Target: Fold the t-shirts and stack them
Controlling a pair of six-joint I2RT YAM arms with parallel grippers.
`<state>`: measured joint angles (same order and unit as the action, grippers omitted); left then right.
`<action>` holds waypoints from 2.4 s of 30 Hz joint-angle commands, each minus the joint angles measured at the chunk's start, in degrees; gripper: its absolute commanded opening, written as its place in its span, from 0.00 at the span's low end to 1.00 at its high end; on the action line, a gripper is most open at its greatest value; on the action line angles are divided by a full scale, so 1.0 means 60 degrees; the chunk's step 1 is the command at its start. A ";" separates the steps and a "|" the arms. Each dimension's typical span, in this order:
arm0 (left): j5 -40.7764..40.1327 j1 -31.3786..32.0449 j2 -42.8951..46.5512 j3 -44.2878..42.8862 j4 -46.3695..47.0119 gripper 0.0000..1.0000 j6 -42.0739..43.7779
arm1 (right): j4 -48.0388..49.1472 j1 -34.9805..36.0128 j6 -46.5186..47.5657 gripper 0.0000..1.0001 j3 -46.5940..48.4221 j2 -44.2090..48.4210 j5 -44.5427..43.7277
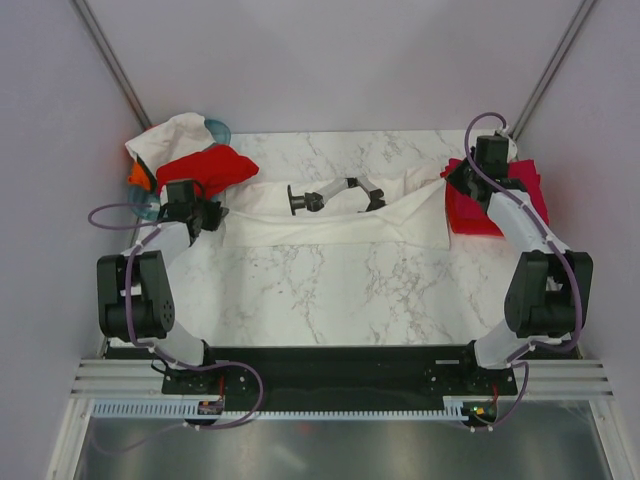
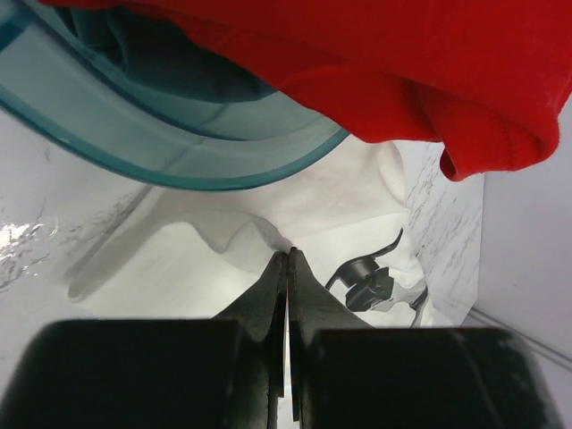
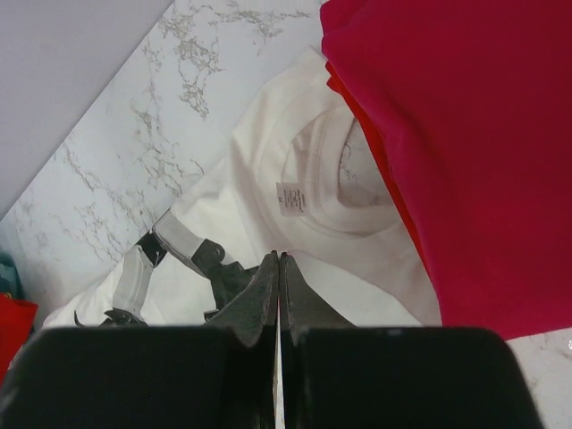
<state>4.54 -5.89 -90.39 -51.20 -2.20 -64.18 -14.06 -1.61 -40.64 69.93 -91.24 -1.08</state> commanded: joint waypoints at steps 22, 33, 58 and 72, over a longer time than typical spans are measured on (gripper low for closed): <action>-0.0959 0.0147 -0.0609 -0.0417 0.0703 0.02 -0.0934 | -0.0292 0.0429 0.0563 0.00 0.2494 -0.2078 -0.0772; -0.1108 0.0147 -0.1077 -0.0622 0.0820 0.03 -0.1124 | -0.0307 0.0487 0.0534 0.00 0.3051 -0.2853 -0.0743; -0.0815 0.0161 0.2612 0.2642 0.1493 0.56 -0.0889 | 0.2985 0.0692 -0.1032 0.47 -0.2628 0.1347 -0.1269; -0.0551 0.0161 0.3039 0.4915 0.3148 0.53 -0.1519 | 0.5403 0.1088 -0.3245 0.45 -0.7480 0.3108 -0.2412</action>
<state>1.63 -4.99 -71.40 -22.33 11.35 -70.87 10.61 4.40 -55.94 26.57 -73.30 -12.12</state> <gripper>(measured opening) 0.534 0.454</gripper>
